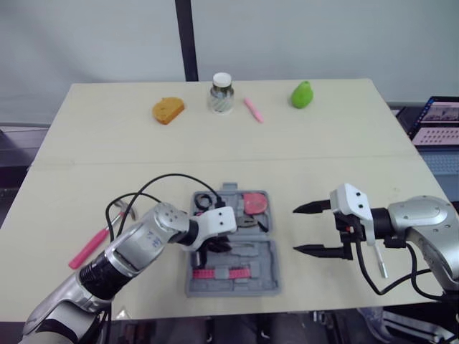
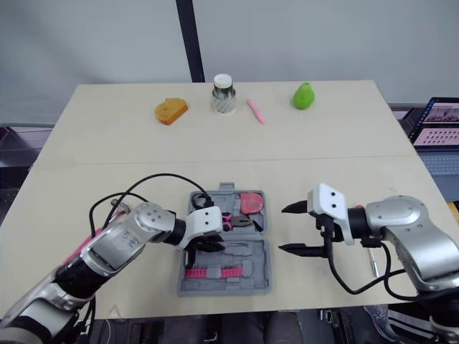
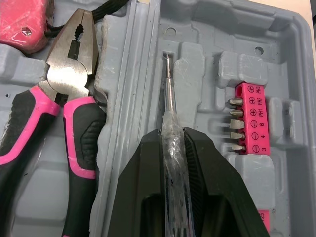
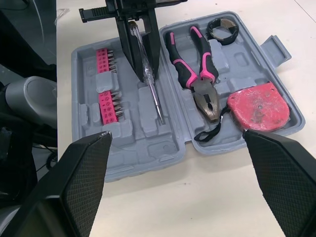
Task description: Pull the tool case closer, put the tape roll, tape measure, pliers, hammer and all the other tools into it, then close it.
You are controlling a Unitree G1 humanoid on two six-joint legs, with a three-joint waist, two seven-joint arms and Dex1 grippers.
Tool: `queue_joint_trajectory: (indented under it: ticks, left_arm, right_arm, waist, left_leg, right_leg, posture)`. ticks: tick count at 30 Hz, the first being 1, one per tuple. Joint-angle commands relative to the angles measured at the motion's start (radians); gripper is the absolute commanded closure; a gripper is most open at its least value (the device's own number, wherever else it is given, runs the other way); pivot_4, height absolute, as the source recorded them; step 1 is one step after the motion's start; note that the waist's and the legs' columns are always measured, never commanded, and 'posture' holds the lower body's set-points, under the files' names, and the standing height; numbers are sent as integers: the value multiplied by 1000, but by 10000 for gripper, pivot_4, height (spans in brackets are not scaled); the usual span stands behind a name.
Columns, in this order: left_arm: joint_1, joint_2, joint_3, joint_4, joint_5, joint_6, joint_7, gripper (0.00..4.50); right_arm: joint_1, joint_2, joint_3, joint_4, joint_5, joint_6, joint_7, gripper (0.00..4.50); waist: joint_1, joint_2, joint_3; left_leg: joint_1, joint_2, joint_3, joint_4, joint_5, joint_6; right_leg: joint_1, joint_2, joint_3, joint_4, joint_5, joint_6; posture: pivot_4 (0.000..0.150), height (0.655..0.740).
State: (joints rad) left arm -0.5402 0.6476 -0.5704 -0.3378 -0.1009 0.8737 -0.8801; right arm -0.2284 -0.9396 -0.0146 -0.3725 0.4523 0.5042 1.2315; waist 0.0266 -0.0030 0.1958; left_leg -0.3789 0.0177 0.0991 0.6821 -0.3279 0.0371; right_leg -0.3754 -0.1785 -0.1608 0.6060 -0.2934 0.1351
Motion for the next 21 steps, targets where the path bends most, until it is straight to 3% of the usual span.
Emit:
queue_joint_trajectory:
  ticks: [1,10,18,21]
  left_arm:
    - [4,-2,-7,-7,12,-16,-6,44183]
    - [10,-8,-8,-8,13,-18,-9,44183]
    - [7,-2,8,-32,0,-9,-29,7708]
    - [3,-2,27,-67,-26,23,-42,7708]
  right_arm:
    - [0,-22,-49,-34,19,1,-15,0]
    - [4,-21,-50,-37,20,5,-16,0]
    - [5,-20,-50,-36,22,5,-15,0]
    - [5,-20,-51,-38,24,6,-15,0]
  waist:
    - [0,0,0]
    - [0,0,0]
    - [0,0,0]
    - [0,0,0]
  left_leg:
    - [0,0,0,0,0,0]
    - [0,0,0,0,0,0]
    - [0,0,0,0,0,0]
    - [0,0,0,0,0,0]
  right_leg:
    - [0,0,0,0,0,0]
    - [0,0,0,0,0,0]
    - [0,0,0,0,0,0]
    - [0,0,0,1,0,0]
  posture:
    - [1500,7400]
    - [1500,7400]
    - [1500,7400]
    - [1500,7400]
